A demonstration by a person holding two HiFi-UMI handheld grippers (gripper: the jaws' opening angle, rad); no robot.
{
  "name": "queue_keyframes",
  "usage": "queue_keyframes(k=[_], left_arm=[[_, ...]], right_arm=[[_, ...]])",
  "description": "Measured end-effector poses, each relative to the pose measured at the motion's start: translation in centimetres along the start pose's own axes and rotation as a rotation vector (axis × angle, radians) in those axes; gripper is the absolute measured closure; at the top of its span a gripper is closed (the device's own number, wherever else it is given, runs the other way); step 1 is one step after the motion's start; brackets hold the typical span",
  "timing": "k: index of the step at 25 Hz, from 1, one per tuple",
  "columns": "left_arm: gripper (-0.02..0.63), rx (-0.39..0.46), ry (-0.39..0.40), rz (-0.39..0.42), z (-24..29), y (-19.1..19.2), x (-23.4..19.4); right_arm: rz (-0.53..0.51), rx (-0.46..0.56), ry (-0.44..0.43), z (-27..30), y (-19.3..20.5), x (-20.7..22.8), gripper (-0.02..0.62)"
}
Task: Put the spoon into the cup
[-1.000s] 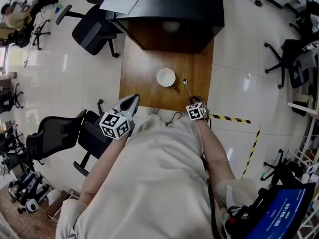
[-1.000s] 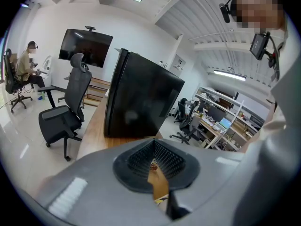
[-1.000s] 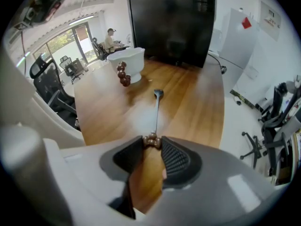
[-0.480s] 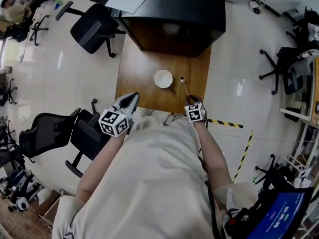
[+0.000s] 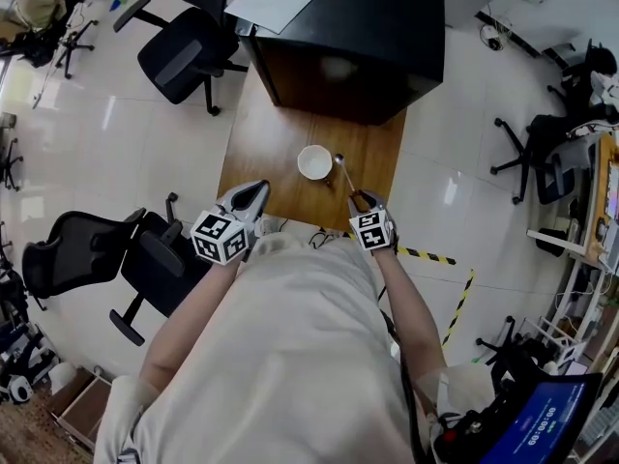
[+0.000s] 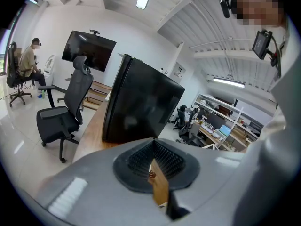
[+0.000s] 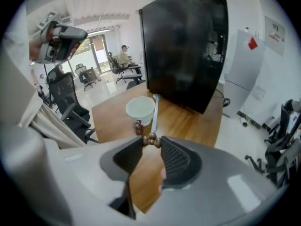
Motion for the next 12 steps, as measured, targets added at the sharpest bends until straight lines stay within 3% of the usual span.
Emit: queue_keyframes(k=[12], left_arm=[[0.606,0.025,-0.013,-0.026,-1.0,0.6,-0.8]], right_arm=[[-0.093,-0.068,-0.032,1.4,-4.0,-2.4,0.469]])
Point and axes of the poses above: the fingertips, and each gripper's own axes: z forward along the fingers, x to its right, y out of its underside, the point moved 2 cm from there along -z, backward along the fingers, and after that the axes turned 12 degrees about -x, right-handed, at the moved point
